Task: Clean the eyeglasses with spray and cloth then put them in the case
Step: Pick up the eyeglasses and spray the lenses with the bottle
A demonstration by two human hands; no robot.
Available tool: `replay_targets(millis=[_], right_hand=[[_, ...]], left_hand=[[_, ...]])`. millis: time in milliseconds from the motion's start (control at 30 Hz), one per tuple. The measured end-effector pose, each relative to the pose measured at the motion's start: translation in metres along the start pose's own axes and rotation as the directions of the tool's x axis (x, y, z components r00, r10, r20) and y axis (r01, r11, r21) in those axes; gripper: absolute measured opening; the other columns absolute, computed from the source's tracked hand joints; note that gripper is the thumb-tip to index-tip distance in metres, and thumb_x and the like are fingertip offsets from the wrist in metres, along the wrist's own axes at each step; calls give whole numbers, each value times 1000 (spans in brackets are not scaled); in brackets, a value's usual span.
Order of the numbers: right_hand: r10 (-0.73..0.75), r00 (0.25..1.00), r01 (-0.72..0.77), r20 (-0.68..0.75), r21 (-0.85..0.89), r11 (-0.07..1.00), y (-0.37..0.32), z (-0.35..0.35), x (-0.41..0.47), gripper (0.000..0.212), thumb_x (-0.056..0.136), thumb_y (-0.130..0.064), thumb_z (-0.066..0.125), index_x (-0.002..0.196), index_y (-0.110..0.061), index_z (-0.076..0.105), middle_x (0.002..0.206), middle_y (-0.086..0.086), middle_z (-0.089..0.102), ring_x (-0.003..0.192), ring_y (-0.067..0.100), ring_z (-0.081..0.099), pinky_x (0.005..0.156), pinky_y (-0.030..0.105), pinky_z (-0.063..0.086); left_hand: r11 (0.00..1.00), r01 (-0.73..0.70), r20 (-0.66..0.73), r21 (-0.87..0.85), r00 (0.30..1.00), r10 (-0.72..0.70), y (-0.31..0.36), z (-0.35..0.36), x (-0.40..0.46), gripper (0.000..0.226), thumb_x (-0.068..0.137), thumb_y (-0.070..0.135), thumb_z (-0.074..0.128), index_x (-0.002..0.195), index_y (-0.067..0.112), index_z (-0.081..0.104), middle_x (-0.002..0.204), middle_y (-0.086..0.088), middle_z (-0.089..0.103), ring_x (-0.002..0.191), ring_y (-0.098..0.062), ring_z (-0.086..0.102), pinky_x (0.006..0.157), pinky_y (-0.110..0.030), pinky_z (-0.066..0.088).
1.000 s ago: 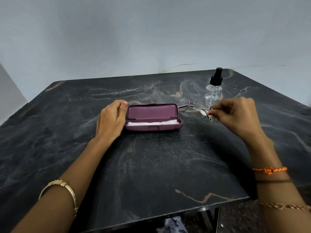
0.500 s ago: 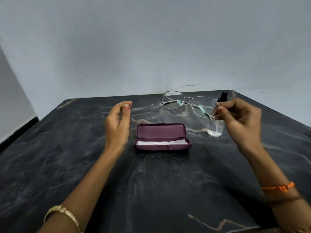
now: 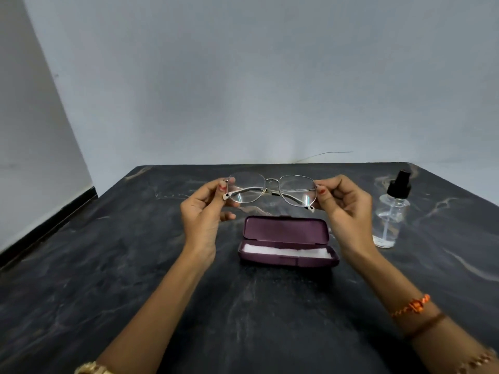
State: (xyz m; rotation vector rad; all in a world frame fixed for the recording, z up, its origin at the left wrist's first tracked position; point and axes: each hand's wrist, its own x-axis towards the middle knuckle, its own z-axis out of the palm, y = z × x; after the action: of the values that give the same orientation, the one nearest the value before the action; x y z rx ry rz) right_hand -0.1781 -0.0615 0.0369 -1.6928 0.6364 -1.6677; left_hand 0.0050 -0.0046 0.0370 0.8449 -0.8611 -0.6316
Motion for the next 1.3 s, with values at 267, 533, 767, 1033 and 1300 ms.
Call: replay_targets(millis=[267, 533, 767, 1033, 1300], right_hand=[[-19, 997, 16, 69, 52, 998, -4, 4, -7, 27, 86, 2, 52, 81, -23, 61, 70, -9, 69, 68, 5, 64, 62, 14, 51], [-24, 999, 22, 27, 91, 996, -8, 6, -10, 21, 89, 0, 49, 83, -18, 57, 81, -3, 69, 74, 12, 62, 65, 15, 50], [-34, 999, 27, 37, 179, 984, -13, 6, -10, 6, 81, -20, 52, 83, -15, 56, 80, -14, 73, 76, 9, 62, 69, 22, 50], [-258, 965, 261, 35, -122, 958, -20, -8, -2, 24, 86, 0, 52, 85, -24, 57, 80, -14, 67, 80, -1, 62, 72, 16, 50], [-675, 717, 562, 171, -715, 416, -14, -23, 6, 10, 82, 4, 57, 78, 6, 65, 68, 16, 70, 63, 27, 64, 52, 34, 52]], left_hand=[[953, 168, 215, -251, 970, -114, 8, -6, 2, 11, 67, 32, 61, 69, 27, 70, 79, 12, 73, 72, -8, 68, 50, -15, 49], [859, 290, 321, -421, 934, -158, 6, -5, 0, 40, 36, 41, 87, 64, 20, 68, 68, 5, 72, 74, -13, 70, 58, -23, 57], [910, 173, 244, -377, 966, -83, 9, -8, 5, 43, 27, 43, 89, 58, 22, 68, 57, 8, 67, 68, -8, 66, 67, -25, 58], [981, -94, 212, -167, 969, 129, 14, -12, 10, 37, 36, 49, 85, 60, 24, 72, 59, 13, 69, 66, -1, 64, 69, -12, 50], [967, -252, 317, 38, 921, 228, 18, -10, 3, 27, 57, 47, 75, 73, 26, 73, 70, 15, 72, 72, 0, 64, 70, -11, 50]])
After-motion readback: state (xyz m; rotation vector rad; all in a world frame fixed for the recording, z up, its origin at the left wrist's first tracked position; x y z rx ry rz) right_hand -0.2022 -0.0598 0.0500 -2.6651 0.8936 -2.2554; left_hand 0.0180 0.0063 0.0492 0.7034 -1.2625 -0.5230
